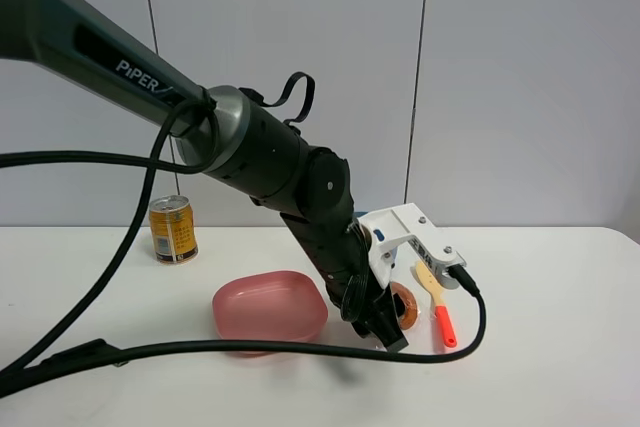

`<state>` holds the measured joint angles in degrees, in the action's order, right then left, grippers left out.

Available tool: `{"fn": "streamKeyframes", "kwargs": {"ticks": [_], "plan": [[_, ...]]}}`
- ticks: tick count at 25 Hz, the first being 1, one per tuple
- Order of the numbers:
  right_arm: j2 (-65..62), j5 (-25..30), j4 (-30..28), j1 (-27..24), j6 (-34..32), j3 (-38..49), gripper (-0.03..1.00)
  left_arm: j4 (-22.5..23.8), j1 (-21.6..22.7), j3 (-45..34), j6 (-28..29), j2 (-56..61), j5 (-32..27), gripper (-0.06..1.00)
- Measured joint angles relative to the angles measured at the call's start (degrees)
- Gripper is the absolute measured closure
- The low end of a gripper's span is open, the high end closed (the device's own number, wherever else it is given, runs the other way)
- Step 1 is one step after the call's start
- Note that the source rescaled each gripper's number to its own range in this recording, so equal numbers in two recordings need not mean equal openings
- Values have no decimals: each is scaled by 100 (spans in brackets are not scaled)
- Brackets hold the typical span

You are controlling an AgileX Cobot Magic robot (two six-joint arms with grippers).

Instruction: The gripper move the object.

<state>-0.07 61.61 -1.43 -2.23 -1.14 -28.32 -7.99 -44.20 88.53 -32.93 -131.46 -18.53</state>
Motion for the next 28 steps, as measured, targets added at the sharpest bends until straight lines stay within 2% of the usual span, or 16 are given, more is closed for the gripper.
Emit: {"fn": "streamKeyframes", "kwargs": {"ticks": [2, 3, 4, 7, 8, 9, 13, 21, 25, 28], "plan": [[0, 0, 0, 0, 0, 0, -3, 0, 0, 0, 25, 0, -20, 92], [0, 0, 0, 0, 0, 0, -3, 0, 0, 0, 106, 0, -25, 87], [0, 0, 0, 0, 0, 0, -3, 0, 0, 0, 231, 0, -30, 73], [0, 0, 0, 0, 0, 0, -3, 6, 0, 0, 679, 0, -30, 18], [0, 0, 0, 0, 0, 0, -3, 6, 0, 0, 815, 0, -30, 7], [0, 0, 0, 0, 0, 0, -3, 6, 0, 0, 913, 0, -36, 2], [0, 0, 0, 0, 0, 0, -3, 51, 0, 0, 1125, 28, -52, -4], [0, 0, 0, 0, 0, 0, -3, 193, 0, 0, 1170, 560, -150, -4], [0, 0, 0, 0, 0, 0, -3, 223, 0, 0, 1377, 1094, -279, -4], [0, 0, 0, 0, 0, 0, -3, 448, 0, 0, 1494, 1511, -315, -5]]}}
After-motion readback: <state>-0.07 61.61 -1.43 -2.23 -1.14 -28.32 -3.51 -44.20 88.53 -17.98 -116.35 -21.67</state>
